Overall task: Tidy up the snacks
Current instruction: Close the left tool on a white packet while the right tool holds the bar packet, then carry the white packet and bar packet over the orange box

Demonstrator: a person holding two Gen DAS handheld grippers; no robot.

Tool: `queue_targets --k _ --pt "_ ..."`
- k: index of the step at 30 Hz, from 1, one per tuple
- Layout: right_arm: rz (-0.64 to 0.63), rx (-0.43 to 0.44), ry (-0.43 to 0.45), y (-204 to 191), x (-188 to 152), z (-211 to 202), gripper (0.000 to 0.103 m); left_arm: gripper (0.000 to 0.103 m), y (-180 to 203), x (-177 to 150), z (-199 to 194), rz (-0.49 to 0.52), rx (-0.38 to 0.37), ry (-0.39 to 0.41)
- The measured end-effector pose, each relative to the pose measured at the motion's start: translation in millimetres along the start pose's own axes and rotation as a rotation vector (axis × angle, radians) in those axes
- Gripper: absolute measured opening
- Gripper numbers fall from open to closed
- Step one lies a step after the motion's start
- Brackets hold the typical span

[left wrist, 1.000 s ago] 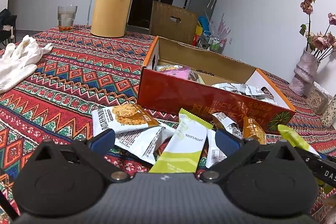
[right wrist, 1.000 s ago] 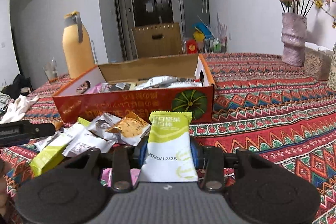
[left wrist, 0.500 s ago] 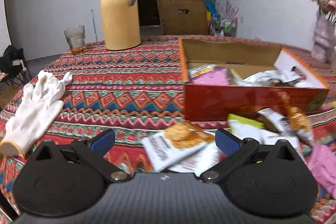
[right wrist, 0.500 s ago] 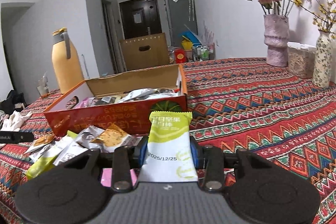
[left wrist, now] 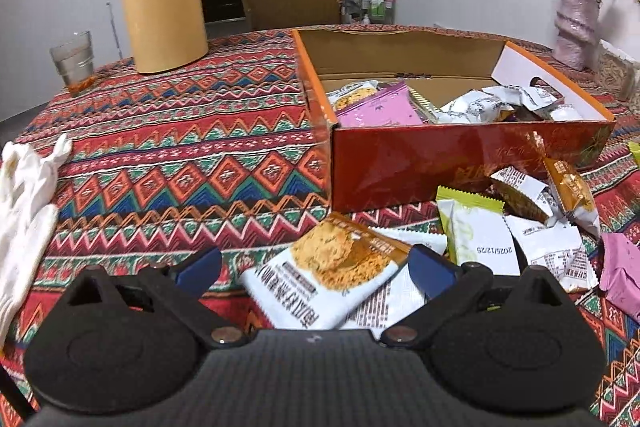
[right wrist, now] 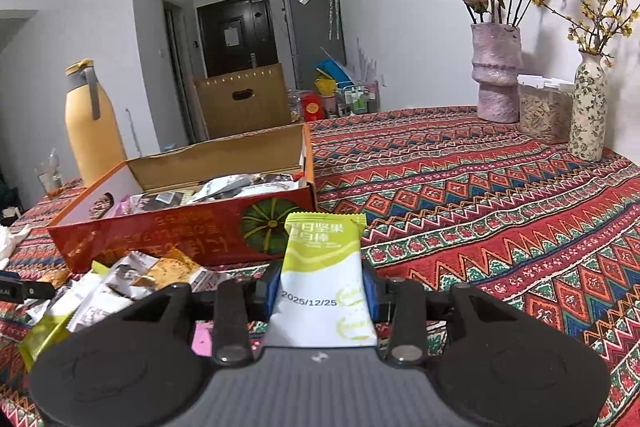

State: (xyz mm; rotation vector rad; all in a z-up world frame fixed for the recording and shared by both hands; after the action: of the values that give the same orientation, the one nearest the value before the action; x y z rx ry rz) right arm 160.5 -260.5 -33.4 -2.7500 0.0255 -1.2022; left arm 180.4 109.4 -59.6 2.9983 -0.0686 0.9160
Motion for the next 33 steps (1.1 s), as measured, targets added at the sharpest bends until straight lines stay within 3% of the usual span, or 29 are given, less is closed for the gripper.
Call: queue_targets --k 4,9,13,16,18,33 --pt "0.005 -0.023 -0.001 -0.2 2.5 2.6 0.038 0.081 -5.5 3.9 2.9 0.004 -0.08 -0.011" --pt "0.003 -0.036 -0.004 -4.3 4.5 5.4 0.038 0.051 -6.6 1.0 0.6 0.009 -0.156 -0.022" --pt "-0.007 -0.034 -0.007 -9.1 4.4 6.6 0.038 0.036 -3.9 -3.6 -5.6 0.022 -0.154 -0.013" --pt "-0.012 -0.032 -0.008 -11.1 3.9 6.6 0.038 0.031 -1.1 -7.5 -12.0 0.03 -0.142 0.003" --pt "-0.013 -0.03 -0.007 -11.7 3.6 5.8 0.038 0.018 0.3 -9.5 -15.1 0.034 -0.138 0.01" --pt "-0.008 -0.007 0.01 -8.1 0.8 -4.9 0.038 0.015 21.9 -16.0 -45.0 0.021 -0.099 0.123"
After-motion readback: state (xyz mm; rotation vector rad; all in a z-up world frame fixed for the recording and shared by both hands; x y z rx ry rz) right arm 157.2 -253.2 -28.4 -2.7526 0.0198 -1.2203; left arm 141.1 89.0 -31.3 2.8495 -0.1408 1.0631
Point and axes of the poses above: each gripper's, at about its wrist camera, not at the fingertips, and z roughly the way its jaws point, y to its right, x to its top, the point moved 3 cm from there along z, roughly the way its jaws point, and after that the axes turned 13 degrees about -y, right-handed, at the moved point
